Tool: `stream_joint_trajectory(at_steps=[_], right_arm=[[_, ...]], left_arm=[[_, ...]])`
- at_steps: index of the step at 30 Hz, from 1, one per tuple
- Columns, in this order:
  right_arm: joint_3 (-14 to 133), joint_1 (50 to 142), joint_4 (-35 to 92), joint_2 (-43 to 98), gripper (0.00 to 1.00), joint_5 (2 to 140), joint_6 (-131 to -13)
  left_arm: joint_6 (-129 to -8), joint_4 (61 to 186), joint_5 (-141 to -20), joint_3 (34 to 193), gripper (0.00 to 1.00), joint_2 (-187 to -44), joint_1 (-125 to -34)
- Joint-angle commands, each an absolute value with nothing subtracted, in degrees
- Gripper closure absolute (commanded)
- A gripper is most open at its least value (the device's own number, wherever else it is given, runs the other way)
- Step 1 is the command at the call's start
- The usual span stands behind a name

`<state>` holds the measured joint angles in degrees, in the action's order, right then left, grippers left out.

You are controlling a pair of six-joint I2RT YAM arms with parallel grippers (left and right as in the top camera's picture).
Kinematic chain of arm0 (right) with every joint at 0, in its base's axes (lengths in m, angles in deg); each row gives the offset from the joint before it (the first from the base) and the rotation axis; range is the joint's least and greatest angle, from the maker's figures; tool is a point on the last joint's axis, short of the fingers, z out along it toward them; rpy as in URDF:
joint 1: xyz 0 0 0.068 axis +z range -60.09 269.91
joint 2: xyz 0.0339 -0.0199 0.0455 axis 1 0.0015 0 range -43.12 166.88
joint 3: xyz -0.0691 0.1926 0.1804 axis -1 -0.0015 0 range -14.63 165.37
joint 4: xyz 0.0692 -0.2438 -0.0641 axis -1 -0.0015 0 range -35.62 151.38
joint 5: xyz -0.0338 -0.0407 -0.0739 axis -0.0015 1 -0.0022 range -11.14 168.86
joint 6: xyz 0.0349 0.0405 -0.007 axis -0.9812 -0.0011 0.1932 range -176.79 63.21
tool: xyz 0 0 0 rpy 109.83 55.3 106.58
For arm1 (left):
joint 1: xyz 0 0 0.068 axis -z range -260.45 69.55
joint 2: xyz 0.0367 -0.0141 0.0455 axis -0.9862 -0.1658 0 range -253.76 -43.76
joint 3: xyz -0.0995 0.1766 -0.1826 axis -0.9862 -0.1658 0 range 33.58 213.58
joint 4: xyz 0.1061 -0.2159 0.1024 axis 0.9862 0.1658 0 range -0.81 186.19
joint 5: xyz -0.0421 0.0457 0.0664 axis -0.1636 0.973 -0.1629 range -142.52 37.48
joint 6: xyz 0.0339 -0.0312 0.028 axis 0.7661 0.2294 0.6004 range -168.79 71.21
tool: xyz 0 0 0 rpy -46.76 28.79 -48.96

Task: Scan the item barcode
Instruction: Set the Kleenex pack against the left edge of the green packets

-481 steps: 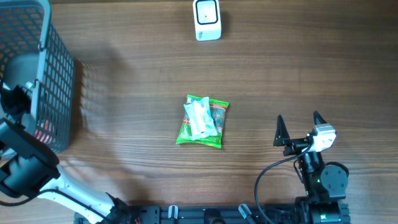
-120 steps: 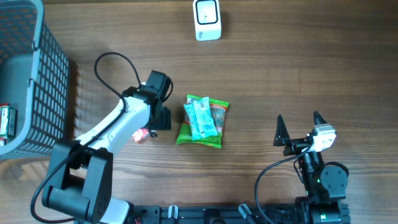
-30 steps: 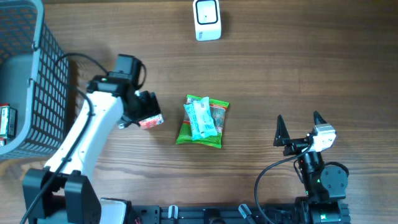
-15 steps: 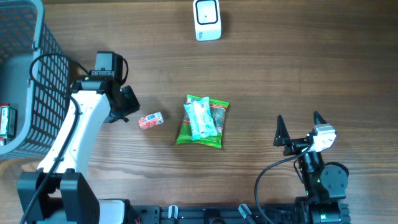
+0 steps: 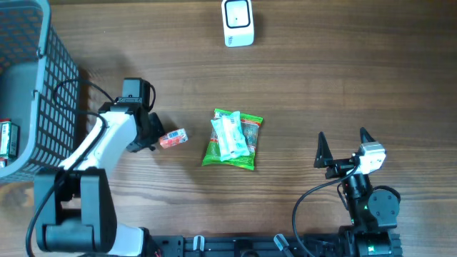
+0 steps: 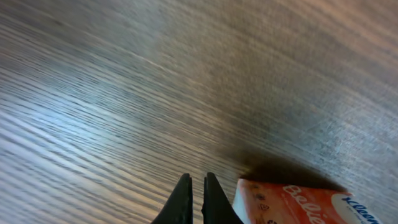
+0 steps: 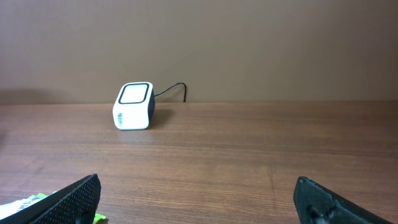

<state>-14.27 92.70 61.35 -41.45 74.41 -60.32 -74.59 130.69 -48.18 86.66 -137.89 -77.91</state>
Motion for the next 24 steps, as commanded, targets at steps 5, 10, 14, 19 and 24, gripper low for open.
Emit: stream_joint_trajectory(at_steps=[5, 10, 14, 19, 24], right_arm=[[-14.3, 92.5, 61.5, -41.3, 0.00, 75.0, -59.8], [-14.3, 92.5, 61.5, -41.3, 0.00, 75.0, -59.8], [-14.3, 92.5, 61.5, -41.3, 0.00, 75.0, -59.8], [-14.3, 92.5, 61.5, -41.3, 0.00, 75.0, -59.8], [-14.3, 92.5, 61.5, -41.3, 0.00, 75.0, -59.8]], left_arm=[[-74.9, 131.5, -57.4, 86.1, 0.90, -139.4, -78.1], [-74.9, 132.0, -62.3, 86.1, 0.89, -139.4, -78.1], [-74.9, 132.0, -67.1, 86.1, 0.88, -139.4, -78.1], [-74.9, 131.8, -69.9, 86.1, 0.88, -139.4, -78.1], [-74.9, 130.7, -72.5, 86.1, 0.88, -139.4, -78.1]])
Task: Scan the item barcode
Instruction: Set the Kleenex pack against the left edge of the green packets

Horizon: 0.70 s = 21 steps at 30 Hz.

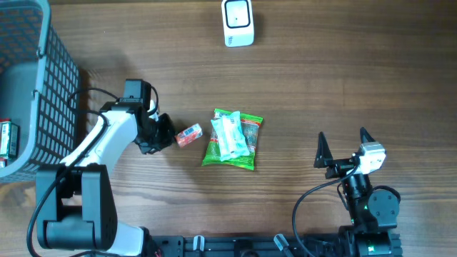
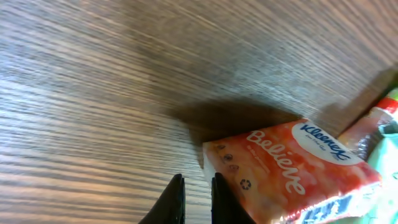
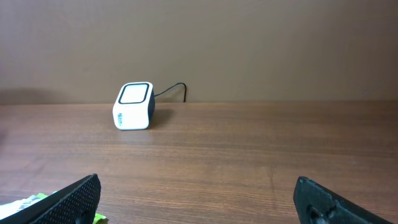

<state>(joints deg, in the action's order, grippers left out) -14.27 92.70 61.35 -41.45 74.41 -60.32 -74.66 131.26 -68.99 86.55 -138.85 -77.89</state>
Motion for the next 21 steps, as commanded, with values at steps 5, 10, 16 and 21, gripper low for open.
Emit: stream_joint_trajectory(at_steps=[5, 10, 16, 21], right_arm=[[-14.3, 92.5, 61.5, -41.3, 0.00, 75.0, -59.8], [-14.3, 92.5, 61.5, -41.3, 0.00, 75.0, -59.8], [-14.3, 92.5, 61.5, -41.3, 0.01, 75.0, -59.8], [-14.3, 92.5, 61.5, -41.3, 0.01, 75.0, -59.8]], left_arm=[[-74.9, 129.8, -76.0, 86.1, 0.88, -139.4, -78.1], [-74.9, 129.7, -77.2, 86.1, 0.88, -139.4, -77.9], [-74.9, 129.9, -77.6, 86.1, 0.85, -139.4, -76.5], [-74.9, 130.5, -77.6, 86.1, 0.82, -139.2, -76.5]])
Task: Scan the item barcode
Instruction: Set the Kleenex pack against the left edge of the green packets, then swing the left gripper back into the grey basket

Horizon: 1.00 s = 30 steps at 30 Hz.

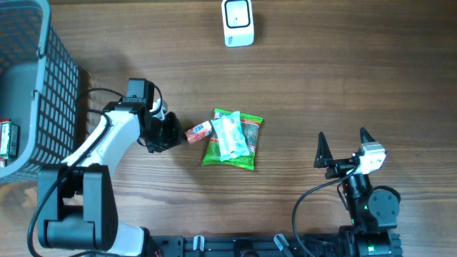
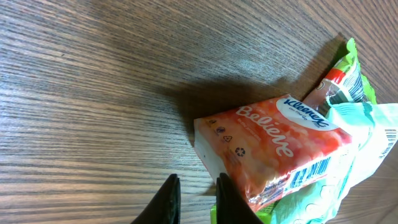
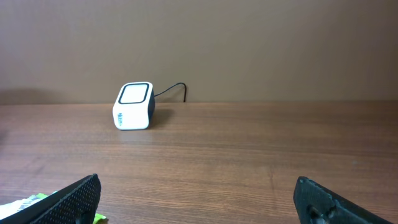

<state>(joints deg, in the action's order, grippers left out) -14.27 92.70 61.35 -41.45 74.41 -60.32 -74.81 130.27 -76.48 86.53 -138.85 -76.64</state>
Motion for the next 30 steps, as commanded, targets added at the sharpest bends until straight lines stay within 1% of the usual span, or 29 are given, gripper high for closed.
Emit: stream_joint_trajectory(at_steps=[1, 9, 11, 12, 16, 18, 20, 21, 23, 24, 25, 26, 27, 28, 30], right_arm=[[-14.3, 92.5, 61.5, -41.3, 0.01, 75.0, -59.8], [-14.3, 92.5, 61.5, -41.3, 0.00, 75.0, -59.8], [-14.3, 92.5, 61.5, -41.3, 0.00, 75.0, -59.8], [-14.3, 92.5, 61.5, -41.3, 0.00, 75.0, -59.8], [-14.3, 92.5, 61.5, -41.3, 0.00, 75.0, -59.8], [-14.3, 92.5, 61.5, -41.3, 0.00, 75.0, -59.8], [-14.3, 92.5, 61.5, -41.3, 0.00, 75.0, -59.8], [-14.3, 92.5, 61.5, -41.3, 0.00, 75.0, -59.8], [-14.3, 92.5, 61.5, -41.3, 0.00, 75.0, -59.8], [-14.3, 92.5, 61.5, -41.3, 0.00, 75.0, -59.8], [-14.3, 92.5, 61.5, -41.3, 0.01, 75.0, -59.8], [-14.3, 92.5, 61.5, -41.3, 0.00, 75.0, -59.8], [-14.3, 92.5, 61.5, -41.3, 0.00, 75.0, -59.8], [-14.3, 92.5, 61.5, -41.3, 0.00, 75.0, -59.8], [-14.3, 92.5, 61.5, -41.3, 0.00, 75.0, -59.8]], left_arm=[[-74.9, 130.5, -77.6, 86.1, 0.82, -139.2, -76.5], [-73.2, 134.7, -78.4, 88.0, 0.83, -138.8, -76.5], [-72.9, 137.6, -78.4, 90.5, 0.80, -138.1, -76.5], [-72.7, 139.4, -77.3, 92.8, 0.77, -137.3, -76.5], [-71.4, 146.2, -71.0, 104.0, 0.71, -134.9, -76.5], [-71.4, 149.1, -68.3, 109.9, 0.64, -134.7, -76.5], [-71.2, 150.8, -63.7, 117.7, 0.53, -134.7, -76.7], [-69.9, 150.9, -62.6, 122.0, 0.50, -134.7, -77.2], [-69.8, 151.1, -62.7, 130.2, 0.47, -134.7, -79.5], [-69.8, 151.0, -62.5, 134.5, 0.43, -134.6, -81.2], [-69.8, 150.7, -61.7, 139.0, 0.35, -134.6, -83.4], [-69.8, 150.1, -60.8, 142.9, 0.31, -134.6, -86.0], [-69.8, 149.7, -60.1, 145.5, 0.28, -134.6, -88.4], [-69.8, 149.2, -59.4, 147.5, 0.21, -134.6, -91.1], [-69.7, 148.1, -57.6, 148.9, 0.13, -134.6, -96.4]])
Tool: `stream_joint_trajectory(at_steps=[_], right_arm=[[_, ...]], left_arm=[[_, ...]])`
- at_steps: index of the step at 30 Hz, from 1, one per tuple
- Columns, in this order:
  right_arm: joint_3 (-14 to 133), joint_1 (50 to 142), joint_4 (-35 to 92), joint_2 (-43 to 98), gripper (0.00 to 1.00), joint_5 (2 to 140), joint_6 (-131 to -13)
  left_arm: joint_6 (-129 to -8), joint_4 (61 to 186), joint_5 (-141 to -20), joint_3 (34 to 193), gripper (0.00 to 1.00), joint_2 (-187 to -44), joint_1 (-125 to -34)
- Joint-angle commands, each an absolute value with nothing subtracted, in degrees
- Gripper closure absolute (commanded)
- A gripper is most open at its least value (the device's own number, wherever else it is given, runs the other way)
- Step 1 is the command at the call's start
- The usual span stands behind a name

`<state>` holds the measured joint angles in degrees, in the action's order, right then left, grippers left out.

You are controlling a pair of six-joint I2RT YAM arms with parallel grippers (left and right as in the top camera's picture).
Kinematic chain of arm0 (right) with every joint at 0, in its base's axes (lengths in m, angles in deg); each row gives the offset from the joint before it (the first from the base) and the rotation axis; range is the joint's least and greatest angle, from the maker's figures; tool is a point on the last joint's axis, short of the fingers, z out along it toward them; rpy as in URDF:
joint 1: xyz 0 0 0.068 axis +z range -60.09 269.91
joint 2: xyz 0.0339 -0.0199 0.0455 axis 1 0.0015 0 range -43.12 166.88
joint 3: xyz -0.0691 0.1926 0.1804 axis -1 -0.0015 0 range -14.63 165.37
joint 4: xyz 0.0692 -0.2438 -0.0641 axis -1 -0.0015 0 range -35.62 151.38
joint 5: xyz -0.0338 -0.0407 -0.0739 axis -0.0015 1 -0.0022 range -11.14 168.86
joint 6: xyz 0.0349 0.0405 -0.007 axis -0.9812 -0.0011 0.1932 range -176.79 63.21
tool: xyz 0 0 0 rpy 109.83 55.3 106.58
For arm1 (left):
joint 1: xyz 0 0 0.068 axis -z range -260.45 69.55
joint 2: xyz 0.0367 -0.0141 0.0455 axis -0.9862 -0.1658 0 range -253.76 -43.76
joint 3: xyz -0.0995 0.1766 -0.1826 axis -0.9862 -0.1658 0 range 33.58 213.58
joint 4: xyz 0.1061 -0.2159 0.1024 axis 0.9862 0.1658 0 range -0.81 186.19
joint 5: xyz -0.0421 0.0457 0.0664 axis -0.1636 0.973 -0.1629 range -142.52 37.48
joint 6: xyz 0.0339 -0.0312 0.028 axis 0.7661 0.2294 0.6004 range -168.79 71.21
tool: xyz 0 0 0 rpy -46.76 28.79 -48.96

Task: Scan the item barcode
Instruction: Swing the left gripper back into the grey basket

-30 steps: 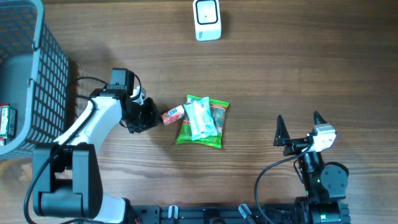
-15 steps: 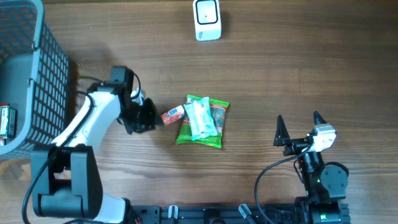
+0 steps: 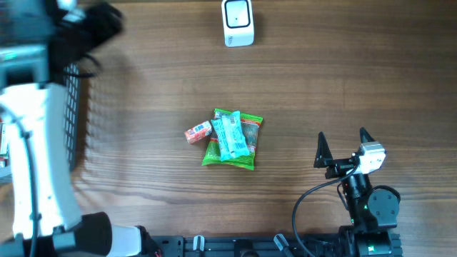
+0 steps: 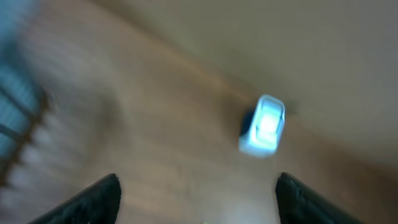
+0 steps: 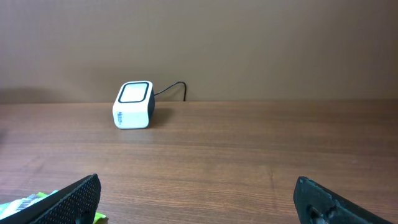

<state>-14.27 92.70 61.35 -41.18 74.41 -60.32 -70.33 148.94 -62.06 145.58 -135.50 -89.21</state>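
Note:
The orange tissue pack [image 3: 198, 132] lies flat at mid-table, its right end against the green snack packet [image 3: 232, 139]. The white barcode scanner [image 3: 237, 23] stands at the far edge; it also shows as the scanner [image 4: 264, 124], blurred, and as the scanner [image 5: 134, 114]. My left gripper [image 4: 198, 205] is open and empty, held high over the far left of the table; its arm [image 3: 32, 128] is blurred. My right gripper [image 5: 199, 205] rests open near the front right, holding nothing.
A grey mesh basket [image 3: 77, 93] stands at the left edge, largely hidden under my raised left arm. A corner of the green packet [image 5: 25, 202] shows by my right gripper's left finger. A cable runs behind the scanner.
My left gripper was low on the table, nearly shut, against the tissue pack. Now it is high over the far left, open wide. The pack stays against the green packet.
The tissue pack first lay apart to the left of the green packet with my narrowed left gripper beside it. At each later moment pack and gripper stood further right, until the pack touched the packet. Now the left arm is raised away. The right arm never moved.

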Motion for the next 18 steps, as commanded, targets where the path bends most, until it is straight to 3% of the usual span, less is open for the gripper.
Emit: stream_joint_trajectory(at_steps=[1, 4, 10, 18], right_arm=[[-14.3, 92.5, 61.5, -41.3, 0.00, 75.0, -59.8], [-14.3, 92.5, 61.5, -41.3, 0.00, 75.0, -59.8], [-14.3, 92.5, 61.5, -41.3, 0.00, 75.0, -59.8], [-14.3, 92.5, 61.5, -41.3, 0.00, 75.0, -59.8]], left_arm=[[-69.8, 147.8, -56.1, 148.9, 0.09, -134.6, -99.3], [-68.9, 149.2, -51.9, 148.9, 0.00, -135.9, -106.7], [-57.9, 155.3, -50.9, 148.9, 0.00, -143.2, -117.4], [-47.9, 162.4, -50.9, 148.9, 0.00, -156.8, -121.5]])
